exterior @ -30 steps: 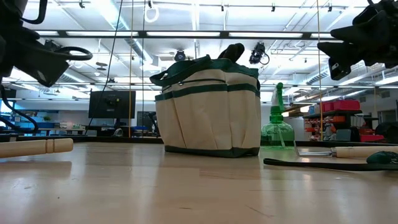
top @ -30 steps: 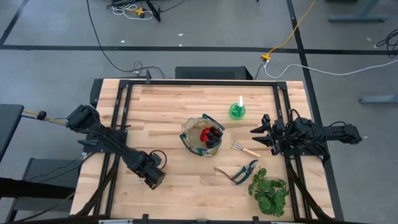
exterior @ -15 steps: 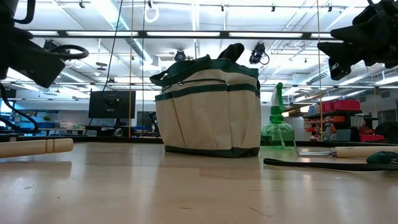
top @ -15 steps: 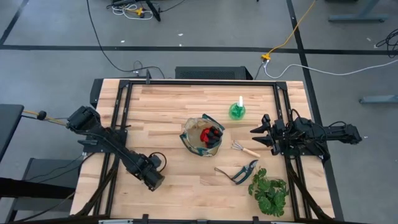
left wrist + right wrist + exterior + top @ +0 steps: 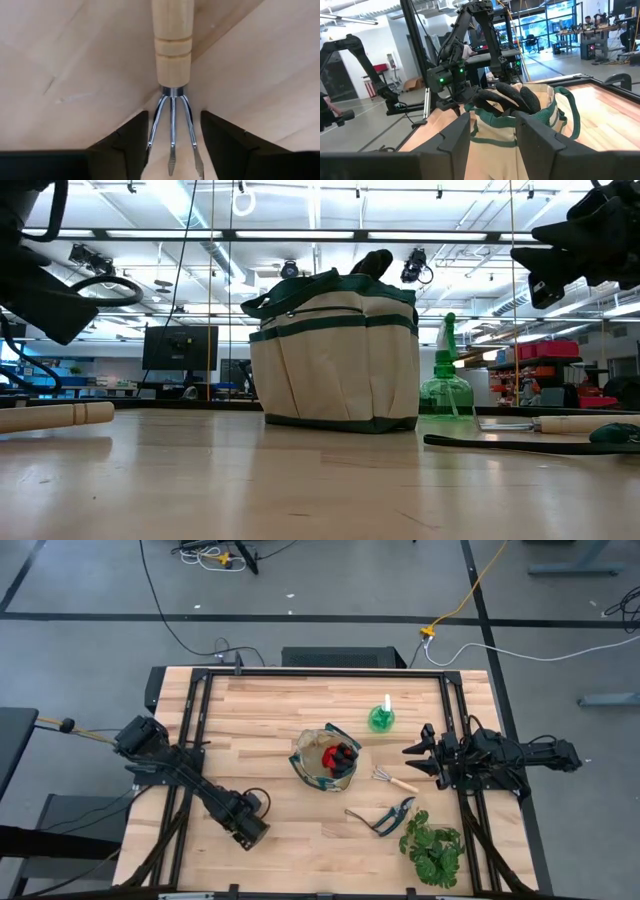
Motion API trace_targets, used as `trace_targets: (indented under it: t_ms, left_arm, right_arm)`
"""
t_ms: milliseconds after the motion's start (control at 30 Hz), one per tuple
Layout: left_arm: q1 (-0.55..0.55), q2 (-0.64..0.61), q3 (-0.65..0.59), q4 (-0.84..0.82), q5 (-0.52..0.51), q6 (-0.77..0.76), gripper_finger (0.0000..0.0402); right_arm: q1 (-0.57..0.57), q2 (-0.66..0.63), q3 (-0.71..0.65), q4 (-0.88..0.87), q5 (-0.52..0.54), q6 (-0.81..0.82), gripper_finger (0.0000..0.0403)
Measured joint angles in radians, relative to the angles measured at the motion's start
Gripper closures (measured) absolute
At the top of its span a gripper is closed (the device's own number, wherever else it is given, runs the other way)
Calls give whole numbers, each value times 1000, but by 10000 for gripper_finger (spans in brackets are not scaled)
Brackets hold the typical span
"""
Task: Pick & Place Garden tools in Gardening bag
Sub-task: Put the left brown hand rake into the green gardening bag
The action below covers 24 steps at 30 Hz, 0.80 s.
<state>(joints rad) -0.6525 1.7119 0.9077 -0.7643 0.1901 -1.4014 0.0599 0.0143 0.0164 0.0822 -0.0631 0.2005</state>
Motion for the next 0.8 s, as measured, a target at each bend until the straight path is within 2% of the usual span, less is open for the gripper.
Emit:
trace_targets:
  t_ms: [367, 800]
  left_arm:
    - [-2, -1, -3, -8, 48, 6, 388]
    - [-1, -21, 9, -32, 7, 21, 398]
  right_arm:
    - [0, 0, 0, 0, 0, 0, 243]
    - [0, 0, 0, 0, 2, 0, 243]
